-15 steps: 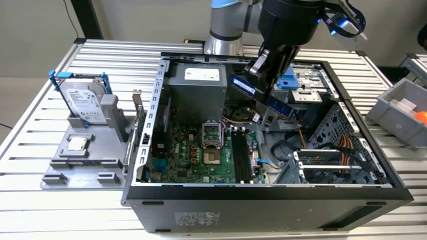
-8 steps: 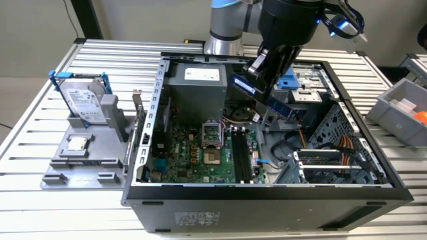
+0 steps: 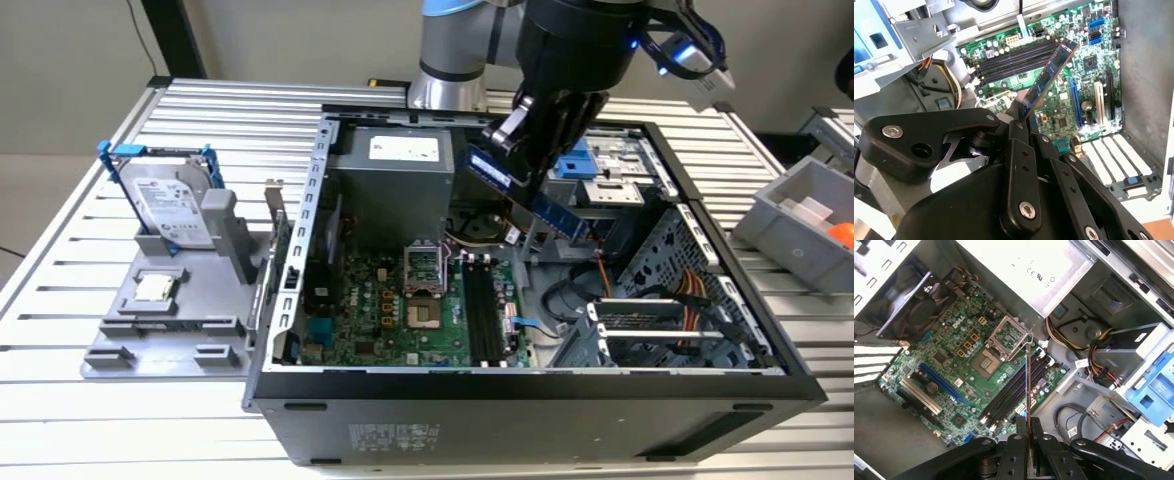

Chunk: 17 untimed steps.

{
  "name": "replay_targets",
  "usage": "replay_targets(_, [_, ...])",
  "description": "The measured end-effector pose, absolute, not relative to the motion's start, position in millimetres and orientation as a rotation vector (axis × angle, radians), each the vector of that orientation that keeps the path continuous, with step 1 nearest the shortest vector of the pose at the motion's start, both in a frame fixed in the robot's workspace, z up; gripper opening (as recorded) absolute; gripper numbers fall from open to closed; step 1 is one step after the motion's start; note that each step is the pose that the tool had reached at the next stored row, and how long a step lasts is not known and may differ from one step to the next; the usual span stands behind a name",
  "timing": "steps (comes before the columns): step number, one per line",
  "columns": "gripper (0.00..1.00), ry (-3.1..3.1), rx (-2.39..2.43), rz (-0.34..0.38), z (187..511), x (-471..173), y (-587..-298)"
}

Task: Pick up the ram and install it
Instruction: 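Insert the ram into the slot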

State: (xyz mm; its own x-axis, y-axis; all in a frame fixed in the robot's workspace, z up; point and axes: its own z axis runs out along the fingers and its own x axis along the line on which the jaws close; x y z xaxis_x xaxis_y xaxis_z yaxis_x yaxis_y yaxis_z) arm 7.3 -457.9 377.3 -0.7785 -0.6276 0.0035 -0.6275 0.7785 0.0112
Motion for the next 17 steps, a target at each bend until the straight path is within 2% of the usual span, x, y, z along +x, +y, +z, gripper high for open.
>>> replay_targets(17, [0.00, -3.015, 0.858, -0.016, 376.7, 7.3, -457.9])
